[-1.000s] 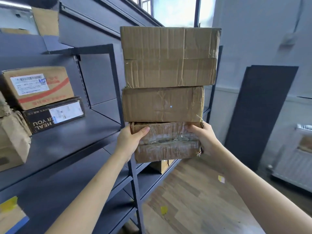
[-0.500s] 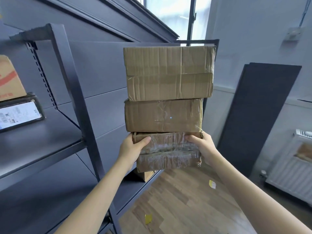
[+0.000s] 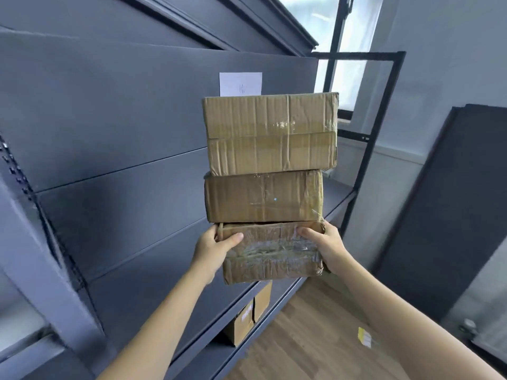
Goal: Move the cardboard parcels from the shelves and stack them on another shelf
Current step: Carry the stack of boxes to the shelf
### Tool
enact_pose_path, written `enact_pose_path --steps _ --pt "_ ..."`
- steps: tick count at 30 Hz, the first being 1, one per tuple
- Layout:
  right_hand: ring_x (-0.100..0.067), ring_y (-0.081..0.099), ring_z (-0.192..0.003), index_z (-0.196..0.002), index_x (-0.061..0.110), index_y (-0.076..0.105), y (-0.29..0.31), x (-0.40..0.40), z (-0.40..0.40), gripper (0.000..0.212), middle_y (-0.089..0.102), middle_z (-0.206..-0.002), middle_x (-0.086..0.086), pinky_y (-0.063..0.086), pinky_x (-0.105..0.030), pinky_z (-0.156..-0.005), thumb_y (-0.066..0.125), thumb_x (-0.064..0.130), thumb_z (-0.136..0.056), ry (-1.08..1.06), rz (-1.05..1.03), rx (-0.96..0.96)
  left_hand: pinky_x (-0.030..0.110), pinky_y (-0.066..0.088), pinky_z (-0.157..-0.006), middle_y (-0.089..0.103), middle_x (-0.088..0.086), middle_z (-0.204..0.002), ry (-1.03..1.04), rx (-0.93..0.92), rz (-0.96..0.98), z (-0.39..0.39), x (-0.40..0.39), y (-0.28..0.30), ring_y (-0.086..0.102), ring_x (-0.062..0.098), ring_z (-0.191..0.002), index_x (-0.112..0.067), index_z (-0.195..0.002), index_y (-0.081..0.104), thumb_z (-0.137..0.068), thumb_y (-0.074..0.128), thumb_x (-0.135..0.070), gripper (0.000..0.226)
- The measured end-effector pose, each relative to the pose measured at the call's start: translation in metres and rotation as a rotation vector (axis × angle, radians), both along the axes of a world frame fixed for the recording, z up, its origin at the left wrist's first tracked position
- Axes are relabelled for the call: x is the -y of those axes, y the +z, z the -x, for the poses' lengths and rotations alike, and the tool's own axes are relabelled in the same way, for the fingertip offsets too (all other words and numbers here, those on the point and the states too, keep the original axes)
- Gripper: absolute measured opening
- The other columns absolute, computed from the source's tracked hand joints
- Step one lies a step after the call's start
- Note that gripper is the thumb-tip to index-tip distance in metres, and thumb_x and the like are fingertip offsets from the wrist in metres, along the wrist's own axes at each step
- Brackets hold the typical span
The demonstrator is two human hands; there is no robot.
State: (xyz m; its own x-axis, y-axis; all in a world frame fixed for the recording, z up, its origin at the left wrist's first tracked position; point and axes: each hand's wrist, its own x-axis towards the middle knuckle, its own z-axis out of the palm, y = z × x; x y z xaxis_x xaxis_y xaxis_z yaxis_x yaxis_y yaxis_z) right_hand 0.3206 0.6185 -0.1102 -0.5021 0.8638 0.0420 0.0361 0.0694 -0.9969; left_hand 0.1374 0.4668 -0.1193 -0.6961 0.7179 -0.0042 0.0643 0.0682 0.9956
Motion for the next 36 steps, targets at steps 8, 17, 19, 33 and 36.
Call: enact_pose_path --steps 8,17,19,33,36 --pt "-0.022 0.06 -0.078 -0.088 0.011 0.063 -0.041 -0.092 0.051 0.015 0.065 -0.084 -0.007 0.049 -0.029 -0.069 0.073 0.012 -0.076 0.041 0.07 0.098 0.019 0.044 -0.067 0.062 -0.011 -0.084 0.047 0.054 0.084 0.042 -0.084 -0.035 0.059 0.008 -0.079 -0.032 -0.08 0.053 -0.085 0.067 -0.007 0.029" --pt "-0.028 0.059 -0.087 -0.106 0.008 0.062 -0.079 -0.232 0.096 0.048 0.063 -0.097 -0.013 0.049 -0.035 -0.071 0.067 0.022 -0.061 0.112 0.299 0.105 0.033 0.052 -0.087 0.066 0.0 -0.111 0.108 0.102 0.253 0.066 -0.199 -0.079 0.063 0.02 -0.101 -0.012 -0.125 0.056 -0.083 0.064 -0.003 0.044" --pt "-0.03 0.058 -0.103 -0.132 0.014 0.05 -0.089 -0.265 0.102 0.062 0.057 -0.121 -0.012 0.05 -0.035 -0.073 0.072 0.018 -0.073 0.062 0.375 0.106 0.035 0.049 -0.094 0.058 0.002 -0.128 0.149 0.141 0.263 0.064 -0.221 -0.082 0.059 0.021 -0.111 -0.013 -0.138 0.045 -0.082 0.065 -0.007 0.061" --pt "-0.028 0.053 -0.116 -0.123 0.004 0.057 -0.07 -0.449 0.119 0.036 0.06 -0.124 -0.014 0.036 -0.03 -0.089 0.055 0.023 -0.092 -0.128 -0.142 0.305 0.038 0.032 -0.112 0.034 -0.003 -0.148 0.109 0.296 0.281 0.016 -0.39 -0.075 0.037 0.019 -0.135 -0.026 -0.151 0.011 -0.088 0.056 -0.008 0.079" --pt "-0.032 0.05 -0.118 -0.119 0.003 0.058 -0.067 -0.474 0.1 0.042 0.061 -0.121 -0.015 0.039 -0.04 -0.096 0.05 0.031 -0.088 -0.159 -0.402 0.408 0.037 0.03 -0.113 0.033 -0.002 -0.15 0.067 0.224 0.327 0.006 -0.41 -0.079 0.036 0.017 -0.136 -0.027 -0.15 0.016 -0.087 0.056 -0.022 0.074"
